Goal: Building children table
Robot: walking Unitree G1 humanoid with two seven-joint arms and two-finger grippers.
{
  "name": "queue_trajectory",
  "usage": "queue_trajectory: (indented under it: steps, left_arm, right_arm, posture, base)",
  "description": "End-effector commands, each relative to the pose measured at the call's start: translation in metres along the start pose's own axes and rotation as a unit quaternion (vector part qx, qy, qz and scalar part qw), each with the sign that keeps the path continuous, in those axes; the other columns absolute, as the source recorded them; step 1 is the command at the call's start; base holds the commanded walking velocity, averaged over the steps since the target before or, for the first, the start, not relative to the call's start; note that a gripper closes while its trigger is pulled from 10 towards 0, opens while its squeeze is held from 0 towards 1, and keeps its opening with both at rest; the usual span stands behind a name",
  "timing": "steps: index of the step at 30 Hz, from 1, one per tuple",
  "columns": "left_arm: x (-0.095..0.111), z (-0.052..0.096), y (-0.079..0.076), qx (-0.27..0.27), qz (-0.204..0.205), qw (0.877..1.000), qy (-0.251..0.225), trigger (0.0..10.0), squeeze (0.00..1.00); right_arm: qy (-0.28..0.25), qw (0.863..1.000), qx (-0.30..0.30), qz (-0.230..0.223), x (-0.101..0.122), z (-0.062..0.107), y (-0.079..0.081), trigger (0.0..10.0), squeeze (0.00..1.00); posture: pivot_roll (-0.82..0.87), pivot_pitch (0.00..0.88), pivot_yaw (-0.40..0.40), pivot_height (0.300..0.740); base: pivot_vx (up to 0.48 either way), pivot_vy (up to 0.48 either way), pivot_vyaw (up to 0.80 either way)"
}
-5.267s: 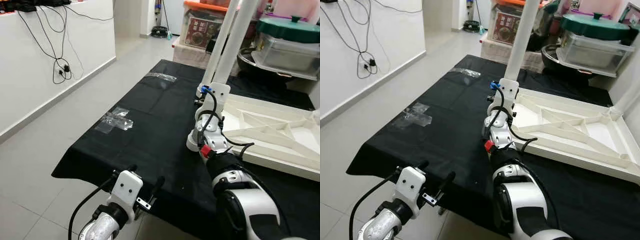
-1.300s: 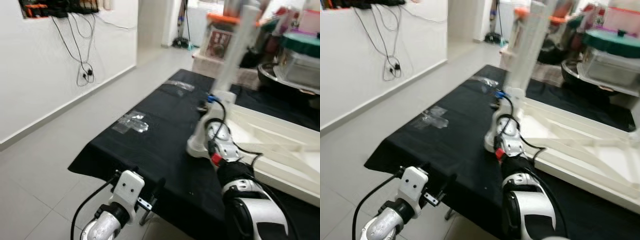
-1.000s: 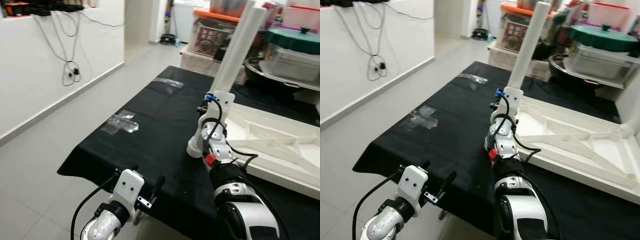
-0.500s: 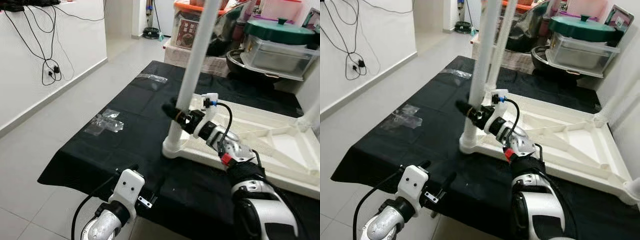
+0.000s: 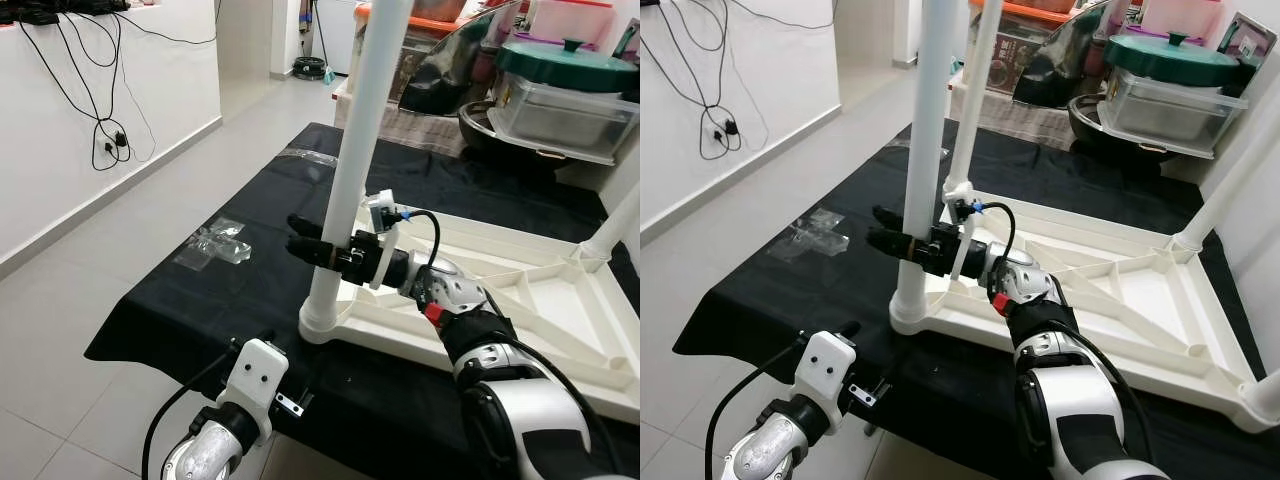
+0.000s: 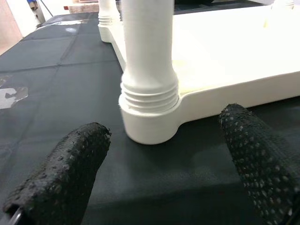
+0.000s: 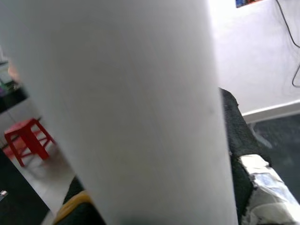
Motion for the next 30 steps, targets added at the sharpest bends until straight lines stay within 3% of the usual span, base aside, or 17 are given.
queue_trajectory:
  steps: [1, 3, 6, 8, 9, 11, 12, 13, 15, 17, 22, 23, 25, 27, 28, 29, 30]
  left_arm:
    - [-0.004, 0.002, -0.005, -0.008, 0.001, 1.000, 0.009, 10.0, 0.00]
    - [-0.004, 0.001, -0.004, -0.008, 0.001, 1.000, 0.008, 10.0, 0.00]
    - [-0.004, 0.001, -0.004, -0.007, 0.001, 1.000, 0.009, 10.0, 0.00]
    - [-0.004, 0.001, -0.004, -0.007, 0.001, 1.000, 0.008, 10.0, 0.00]
    - [-0.004, 0.001, -0.004, -0.007, 0.002, 1.000, 0.008, 10.0, 0.00]
    - [-0.004, 0.000, -0.003, -0.008, 0.001, 1.000, 0.009, 10.0, 0.00]
    - [-0.004, 0.000, -0.003, -0.009, 0.001, 1.000, 0.009, 10.0, 0.00]
    - [-0.004, 0.000, -0.003, -0.009, 0.001, 1.000, 0.009, 10.0, 0.00]
    - [-0.004, 0.000, -0.003, -0.009, 0.000, 1.000, 0.009, 10.0, 0.00]
    - [-0.004, 0.000, -0.003, -0.009, 0.000, 1.000, 0.009, 10.0, 0.00]
    - [-0.004, 0.000, -0.003, -0.008, -0.001, 1.000, 0.009, 10.0, 0.00]
    - [-0.004, 0.000, -0.003, -0.008, -0.001, 1.000, 0.009, 10.0, 0.00]
    - [-0.004, 0.000, -0.003, -0.008, -0.001, 1.000, 0.009, 10.0, 0.00]
    - [-0.004, 0.000, -0.003, -0.009, -0.001, 1.000, 0.009, 10.0, 0.00]
    - [-0.004, 0.000, -0.003, -0.009, -0.001, 1.000, 0.009, 10.0, 0.00]
    - [-0.004, 0.000, -0.003, -0.009, -0.001, 1.000, 0.009, 10.0, 0.00]
    - [-0.004, -0.001, -0.003, -0.009, -0.001, 1.000, 0.009, 10.0, 0.00]
  right_arm:
    - [-0.011, 1.000, 0.006, -0.015, 0.002, -0.008, 0.003, 0.0, 0.00]
    - [-0.017, 0.999, -0.027, -0.001, 0.004, -0.007, -0.004, 0.0, 0.00]
    - [-0.061, 0.961, -0.265, 0.044, 0.019, 0.011, -0.048, 0.0, 0.00]
    - [-0.062, 0.958, -0.275, 0.044, 0.019, 0.013, -0.050, 0.0, 0.00]
    - [-0.056, 0.937, -0.340, 0.058, 0.019, 0.024, -0.060, 0.0, 0.00]
    - [-0.049, 0.834, -0.542, 0.090, 0.019, 0.071, -0.086, 0.0, 0.00]
    - [-0.046, 0.764, -0.636, 0.100, 0.017, 0.100, -0.092, 0.0, 0.00]
    - [-0.046, 0.764, -0.636, 0.100, 0.017, 0.100, -0.092, 0.0, 0.00]
    - [-0.049, 0.681, -0.724, 0.100, 0.011, 0.129, -0.090, 0.0, 0.00]
    - [-0.059, 0.647, -0.755, 0.090, 0.005, 0.132, -0.084, 0.0, 0.00]
    - [-0.062, 0.641, -0.761, 0.082, 0.000, 0.122, -0.079, 0.0, 0.00]
    - [-0.063, 0.638, -0.763, 0.084, -0.001, 0.116, -0.078, 9.5, 0.00]
    - [-0.069, 0.650, -0.752, 0.088, 0.001, 0.104, -0.076, 9.5, 0.00]
    - [-0.089, 0.692, -0.707, 0.115, 0.011, 0.080, -0.071, 10.0, 0.00]
    - [-0.105, 0.720, -0.674, 0.132, 0.018, 0.068, -0.067, 10.0, 1.00]
    - [-0.105, 0.720, -0.674, 0.132, 0.018, 0.068, -0.067, 10.0, 1.00]
    - [-0.121, 0.742, -0.644, 0.142, 0.024, 0.062, -0.066, 10.0, 1.00]
  posture:
    - [0.09, 0.032, -0.129, 0.740]
    - [0.09, 0.033, -0.130, 0.740]
    - [0.08, 0.036, -0.125, 0.740]
    - [0.08, 0.036, -0.125, 0.740]
    - [0.08, 0.038, -0.125, 0.740]
    - [0.07, 0.039, -0.121, 0.740]
    - [0.07, 0.042, -0.122, 0.740]
    - [0.07, 0.042, -0.122, 0.740]
    - [0.07, 0.040, -0.120, 0.740]
    - [0.08, 0.040, -0.123, 0.740]
    - [0.08, 0.041, -0.121, 0.740]
    - [0.08, 0.041, -0.121, 0.740]
    - [0.08, 0.042, -0.121, 0.740]
    - [0.07, 0.043, -0.119, 0.740]
    - [0.07, 0.040, -0.122, 0.740]
    - [0.07, 0.040, -0.122, 0.740]
    - [0.07, 0.038, -0.123, 0.740]
  base:
    - [0.000, 0.000, 0.00]
    - [0.000, 0.000, 0.00]
    - [0.000, 0.000, 0.00]
    - [0.000, 0.000, 0.00]
    - [0.000, 0.000, 0.00]
    - [0.000, 0.000, 0.00]
    - [0.000, 0.000, 0.00]
    - [0.000, 0.000, 0.00]
    - [0.000, 0.000, 0.00]
    - [0.000, 0.000, 0.00]
    - [0.000, 0.000, 0.00]
    - [0.000, 0.000, 0.00]
    - [0.000, 0.000, 0.00]
    - [0.000, 0.000, 0.00]
    - [0.000, 0.000, 0.00]
    - [0.000, 0.000, 0.00]
    - [0.000, 0.000, 0.00]
Point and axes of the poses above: a point about 5 cm out from each wrist's last joint towards the gripper, its own z axis pointing back from the gripper into the wrist, its own x axis along the axis of the wrist's last joint, y = z × x, the point moved 4 cm from there along -z, pointing out of the wrist towards the gripper
